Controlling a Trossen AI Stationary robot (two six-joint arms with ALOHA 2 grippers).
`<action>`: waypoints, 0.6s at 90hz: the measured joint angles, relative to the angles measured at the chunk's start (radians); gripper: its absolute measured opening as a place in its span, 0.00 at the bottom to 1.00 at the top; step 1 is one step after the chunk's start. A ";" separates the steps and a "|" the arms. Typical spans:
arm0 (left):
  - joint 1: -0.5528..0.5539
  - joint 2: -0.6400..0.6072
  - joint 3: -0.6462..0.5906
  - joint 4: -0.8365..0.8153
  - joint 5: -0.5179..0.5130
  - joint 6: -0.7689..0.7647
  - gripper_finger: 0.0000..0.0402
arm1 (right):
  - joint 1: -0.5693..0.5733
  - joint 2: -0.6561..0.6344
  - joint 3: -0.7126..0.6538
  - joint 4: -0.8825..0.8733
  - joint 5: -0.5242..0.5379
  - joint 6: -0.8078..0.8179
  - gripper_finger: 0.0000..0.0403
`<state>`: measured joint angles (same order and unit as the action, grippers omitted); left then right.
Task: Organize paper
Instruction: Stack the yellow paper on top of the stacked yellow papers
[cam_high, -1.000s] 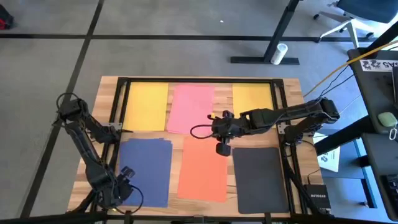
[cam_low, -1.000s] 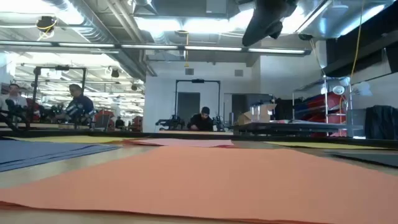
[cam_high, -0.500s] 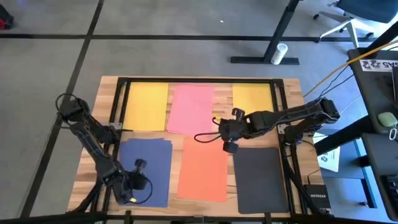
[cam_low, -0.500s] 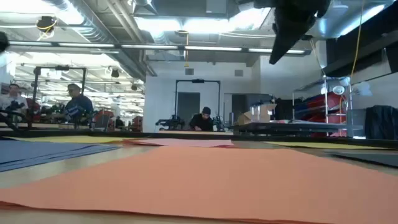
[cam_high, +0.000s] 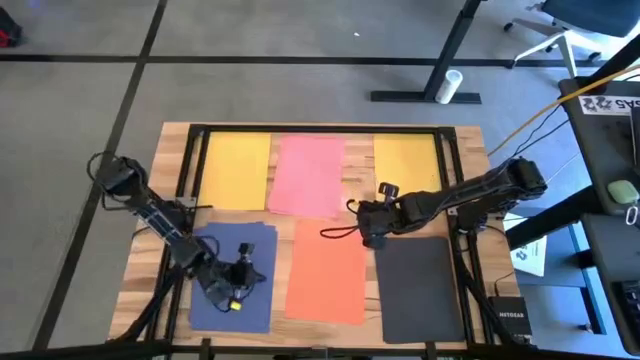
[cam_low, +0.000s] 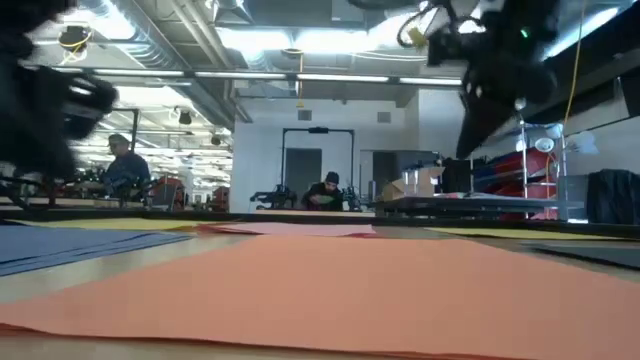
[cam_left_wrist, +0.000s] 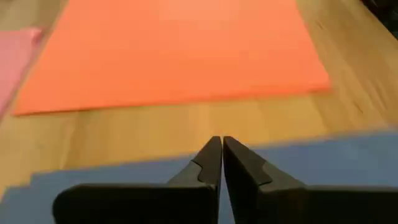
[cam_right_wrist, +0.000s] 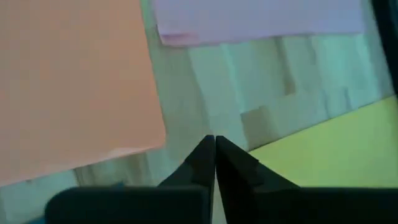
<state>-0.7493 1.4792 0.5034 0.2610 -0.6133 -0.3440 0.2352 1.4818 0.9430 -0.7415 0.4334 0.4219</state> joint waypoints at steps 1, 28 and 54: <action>0.009 0.000 -0.006 0.020 0.002 0.009 0.00 | 0.000 -0.005 -0.012 0.015 -0.001 0.002 0.00; 0.374 0.000 -0.163 0.613 0.338 0.218 0.00 | -0.066 -0.121 -0.254 0.225 -0.058 0.061 0.00; 0.676 0.000 -0.172 0.629 0.549 0.285 0.00 | -0.213 -0.097 -0.292 0.234 -0.068 -0.035 0.23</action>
<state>-0.0731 1.4788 0.3313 0.8903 -0.0648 -0.0590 0.0226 1.3849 0.6506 -0.5071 0.3653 0.3874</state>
